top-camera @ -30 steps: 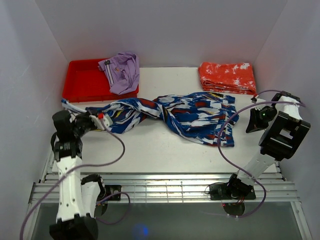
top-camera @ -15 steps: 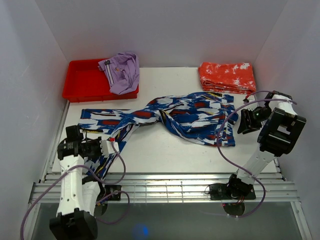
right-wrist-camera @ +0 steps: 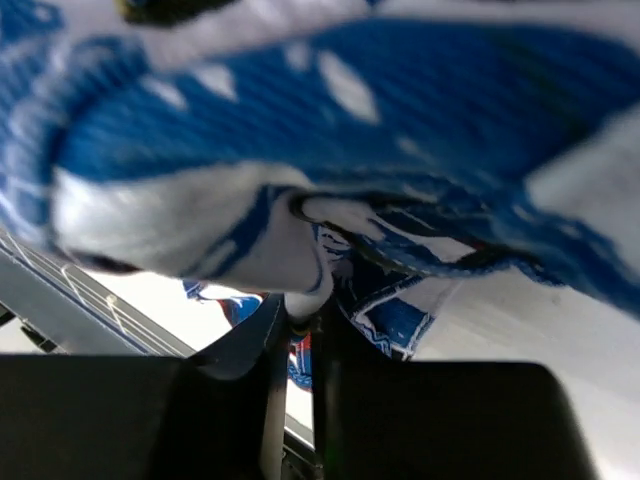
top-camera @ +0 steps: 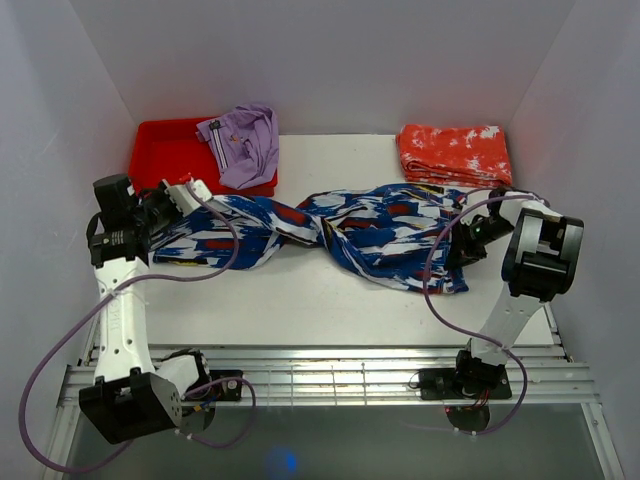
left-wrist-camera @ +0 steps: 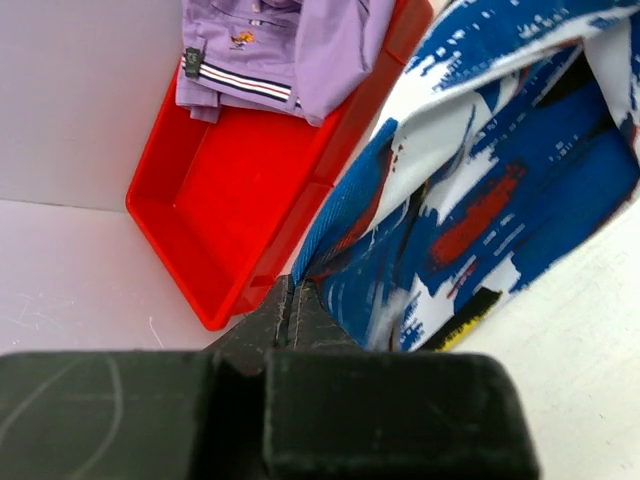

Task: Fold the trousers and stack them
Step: Flatten the trousers out

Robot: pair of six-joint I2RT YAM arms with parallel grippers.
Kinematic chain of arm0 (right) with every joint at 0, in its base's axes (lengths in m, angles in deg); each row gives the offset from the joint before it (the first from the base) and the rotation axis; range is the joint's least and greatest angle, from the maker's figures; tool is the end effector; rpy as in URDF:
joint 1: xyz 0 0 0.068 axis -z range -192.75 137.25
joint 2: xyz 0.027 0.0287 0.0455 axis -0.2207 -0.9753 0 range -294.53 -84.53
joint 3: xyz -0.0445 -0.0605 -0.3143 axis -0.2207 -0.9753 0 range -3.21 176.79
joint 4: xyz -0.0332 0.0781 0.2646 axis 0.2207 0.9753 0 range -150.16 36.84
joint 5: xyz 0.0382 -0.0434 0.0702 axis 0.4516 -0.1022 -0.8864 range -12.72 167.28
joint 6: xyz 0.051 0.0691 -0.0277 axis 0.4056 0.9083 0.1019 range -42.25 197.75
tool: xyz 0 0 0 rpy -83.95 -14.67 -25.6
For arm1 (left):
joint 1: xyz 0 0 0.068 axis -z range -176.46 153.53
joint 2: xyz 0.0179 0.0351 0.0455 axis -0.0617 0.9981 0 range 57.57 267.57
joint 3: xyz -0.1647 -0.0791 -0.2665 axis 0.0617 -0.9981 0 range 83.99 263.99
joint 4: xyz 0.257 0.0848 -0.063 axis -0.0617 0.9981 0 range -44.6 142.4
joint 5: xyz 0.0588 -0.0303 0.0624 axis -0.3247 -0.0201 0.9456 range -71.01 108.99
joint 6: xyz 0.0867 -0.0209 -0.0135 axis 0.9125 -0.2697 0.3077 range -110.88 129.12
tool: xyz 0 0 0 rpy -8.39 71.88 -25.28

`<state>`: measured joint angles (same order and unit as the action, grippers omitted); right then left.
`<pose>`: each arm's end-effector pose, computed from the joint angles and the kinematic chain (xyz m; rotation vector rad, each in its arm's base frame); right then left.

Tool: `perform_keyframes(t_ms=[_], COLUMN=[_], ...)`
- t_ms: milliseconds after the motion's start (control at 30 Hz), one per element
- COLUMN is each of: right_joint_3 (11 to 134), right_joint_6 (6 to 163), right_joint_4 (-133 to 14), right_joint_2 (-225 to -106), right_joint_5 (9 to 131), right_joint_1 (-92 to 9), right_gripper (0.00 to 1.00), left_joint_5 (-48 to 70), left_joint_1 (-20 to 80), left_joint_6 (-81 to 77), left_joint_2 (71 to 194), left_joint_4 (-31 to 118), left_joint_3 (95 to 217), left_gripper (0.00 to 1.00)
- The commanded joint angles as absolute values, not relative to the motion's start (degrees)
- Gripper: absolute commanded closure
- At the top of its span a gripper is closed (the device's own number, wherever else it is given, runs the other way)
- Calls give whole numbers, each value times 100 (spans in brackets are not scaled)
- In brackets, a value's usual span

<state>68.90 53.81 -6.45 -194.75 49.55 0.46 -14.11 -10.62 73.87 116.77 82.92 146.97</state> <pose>0.3669 -0.0475 0.1497 -0.2629 2.9236 0.7016 0.2376 0.0146 0.3833 1.1627 1.7030 0.2247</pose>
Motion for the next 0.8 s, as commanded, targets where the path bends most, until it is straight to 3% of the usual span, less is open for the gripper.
perform_keyframes(t_ms=[0,200,333,500,700,767], right_joint_3=[7201,8405,8731,8424,8047,7950], right_joint_6=[5315,4832,4445,4181,3987,3917], right_joint_4=[-551,117,408,417,330,286], right_joint_2=[-19318,-19219,-19308,-19325,-19246,-19141], right_joint_5=[5231,5626,5873,6067,6295,6392], right_joint_1=[219,1036,1396,1423,1432,1441], right_gripper=[92,92,92,92,92,92], left_joint_5=[-1677,-2942,-2655,-1768,-1143,-941], left_joint_1=[-1079,-1088,-1097,-1079,-1079,-1088], left_joint_6=[6951,8767,10691,11511,11260,11003], left_joint_2=[11830,11226,10531,9582,9747,9861], left_joint_4=[7738,10268,12531,12582,12241,11766], left_joint_3=[15288,15616,15098,13561,12346,12135], left_gripper=[100,100,100,100,94,99])
